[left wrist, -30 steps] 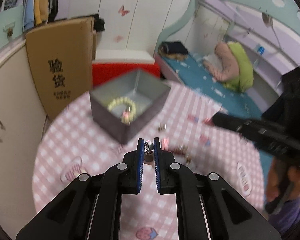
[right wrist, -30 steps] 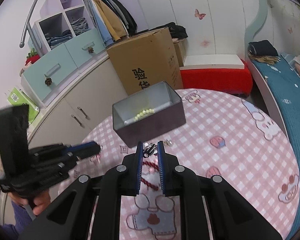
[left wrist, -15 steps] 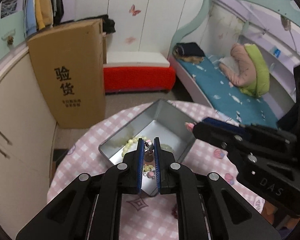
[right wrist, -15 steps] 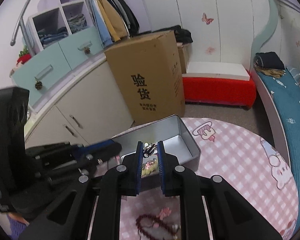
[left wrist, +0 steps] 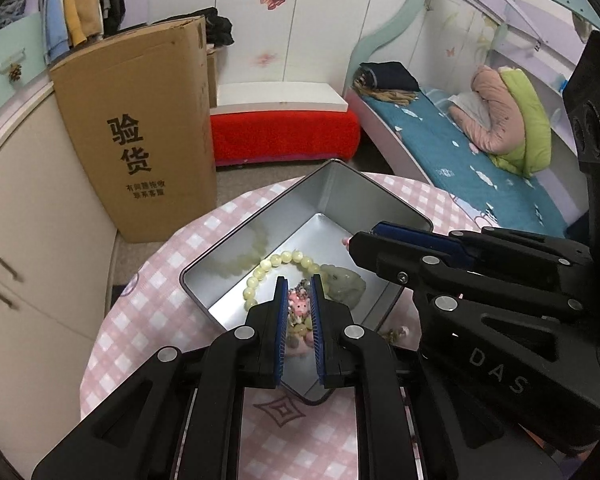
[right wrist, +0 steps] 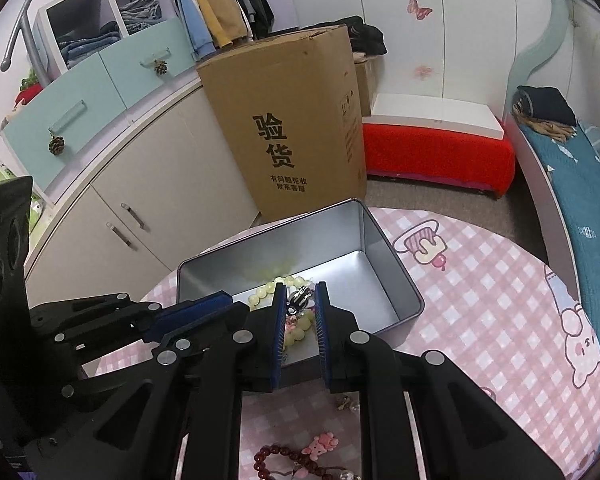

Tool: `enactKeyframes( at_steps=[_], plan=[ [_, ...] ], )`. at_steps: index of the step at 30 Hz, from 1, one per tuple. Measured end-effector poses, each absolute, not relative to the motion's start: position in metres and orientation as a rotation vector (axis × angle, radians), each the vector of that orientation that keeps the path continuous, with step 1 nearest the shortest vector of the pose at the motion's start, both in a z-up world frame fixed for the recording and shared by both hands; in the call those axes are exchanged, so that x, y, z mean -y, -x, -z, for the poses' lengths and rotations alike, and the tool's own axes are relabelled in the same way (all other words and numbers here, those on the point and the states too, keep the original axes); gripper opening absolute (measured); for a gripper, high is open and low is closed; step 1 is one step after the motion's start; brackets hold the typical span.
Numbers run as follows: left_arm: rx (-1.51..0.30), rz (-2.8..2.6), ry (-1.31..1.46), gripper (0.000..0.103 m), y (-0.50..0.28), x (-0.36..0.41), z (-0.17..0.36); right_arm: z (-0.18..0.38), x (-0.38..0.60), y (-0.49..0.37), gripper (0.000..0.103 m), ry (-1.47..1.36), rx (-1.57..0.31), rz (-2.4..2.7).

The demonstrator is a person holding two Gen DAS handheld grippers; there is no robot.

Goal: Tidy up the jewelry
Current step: 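Carry both charms over the grey box and open both grippers, then grasp the dark red bead bracelet with the right gripper and lift it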

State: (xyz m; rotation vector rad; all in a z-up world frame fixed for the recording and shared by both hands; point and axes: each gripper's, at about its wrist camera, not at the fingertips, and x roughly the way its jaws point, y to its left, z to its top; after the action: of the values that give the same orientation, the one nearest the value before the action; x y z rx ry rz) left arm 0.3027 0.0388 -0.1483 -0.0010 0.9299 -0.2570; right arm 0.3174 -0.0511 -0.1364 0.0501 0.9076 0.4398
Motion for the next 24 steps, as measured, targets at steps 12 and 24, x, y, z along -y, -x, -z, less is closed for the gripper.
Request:
enactKeyframes(
  at_steps=[12, 24],
  plan=[
    [-0.924, 0.236, 0.003, 0.013, -0.297, -0.042, 0.143, 0.135, 0.057, -0.316, 0.017, -0.085, -0.926, -0.441],
    [-0.765, 0.233, 0.014, 0.063, -0.230, -0.045, 0.109, 0.113, 0.118, -0.257, 0.036, -0.097, -0.835, -0.385]
  ],
)
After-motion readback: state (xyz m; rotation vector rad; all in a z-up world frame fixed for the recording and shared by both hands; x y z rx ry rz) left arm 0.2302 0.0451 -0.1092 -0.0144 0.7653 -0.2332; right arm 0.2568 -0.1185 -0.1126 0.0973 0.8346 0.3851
